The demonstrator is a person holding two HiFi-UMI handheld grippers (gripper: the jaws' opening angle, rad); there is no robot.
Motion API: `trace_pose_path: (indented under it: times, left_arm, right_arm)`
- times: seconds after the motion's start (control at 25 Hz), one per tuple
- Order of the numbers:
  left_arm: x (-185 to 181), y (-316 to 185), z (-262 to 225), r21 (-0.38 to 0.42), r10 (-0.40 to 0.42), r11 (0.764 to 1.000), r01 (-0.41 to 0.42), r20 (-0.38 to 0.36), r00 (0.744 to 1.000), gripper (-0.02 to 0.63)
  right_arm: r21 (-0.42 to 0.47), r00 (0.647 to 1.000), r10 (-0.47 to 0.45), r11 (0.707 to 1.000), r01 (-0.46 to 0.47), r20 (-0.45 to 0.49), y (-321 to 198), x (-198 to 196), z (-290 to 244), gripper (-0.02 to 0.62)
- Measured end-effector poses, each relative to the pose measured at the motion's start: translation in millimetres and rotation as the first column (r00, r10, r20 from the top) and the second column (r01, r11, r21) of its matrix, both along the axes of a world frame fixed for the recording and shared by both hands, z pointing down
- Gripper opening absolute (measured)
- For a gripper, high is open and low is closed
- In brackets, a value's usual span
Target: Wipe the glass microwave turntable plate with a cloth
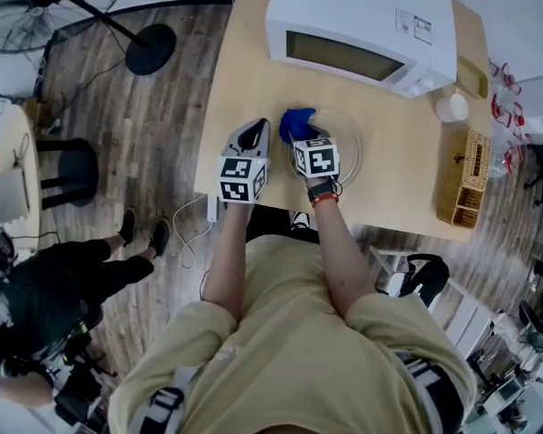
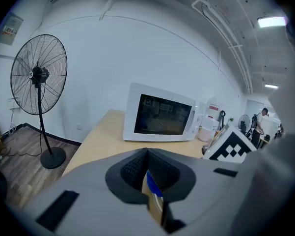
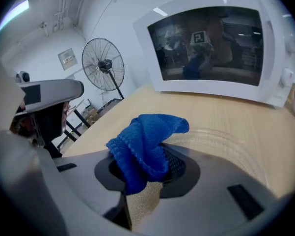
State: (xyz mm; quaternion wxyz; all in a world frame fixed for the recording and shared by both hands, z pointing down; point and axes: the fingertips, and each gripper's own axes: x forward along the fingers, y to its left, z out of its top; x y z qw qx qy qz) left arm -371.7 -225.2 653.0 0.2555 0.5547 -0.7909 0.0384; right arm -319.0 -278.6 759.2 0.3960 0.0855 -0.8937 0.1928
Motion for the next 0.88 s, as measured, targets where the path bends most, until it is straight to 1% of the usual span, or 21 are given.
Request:
trace_pose_path:
  times: [0.12,0.4,0.6,0.88]
  left_arm:
    - [0.1,-0.2,1.5,-0.003,0.004,1.0,-0.004,-0.002,1.0,0.017]
    - [6.1,-10.0,3.7,-0.007,0.03,1.0,-0.03,-0.008,1.0,0.017]
    - [10.5,-15.8,3.5,-0.007,0.046,0.999,-0.047,-0.012,0.999,0.017]
    - [17.8,-23.5,3.0,-0.006,0.063,0.998,-0.063,-0.012,0.998,0.017]
  right_arm:
    - [0.035,0.999,-0.039,0.999,0.04,-0.024,1.5,-0.8,0.7,0.132]
    - [0.04,1.0,-0.024,0.999,0.025,-0.01,0.2,-0.6,2.9,0.132]
    - [0.052,1.0,-0.021,0.998,0.022,-0.017,-2.7,5.4,4.4,0.132]
    - [0.054,1.0,0.005,0.999,-0.004,-0.005,-8.2,12.3,3.2,0.132]
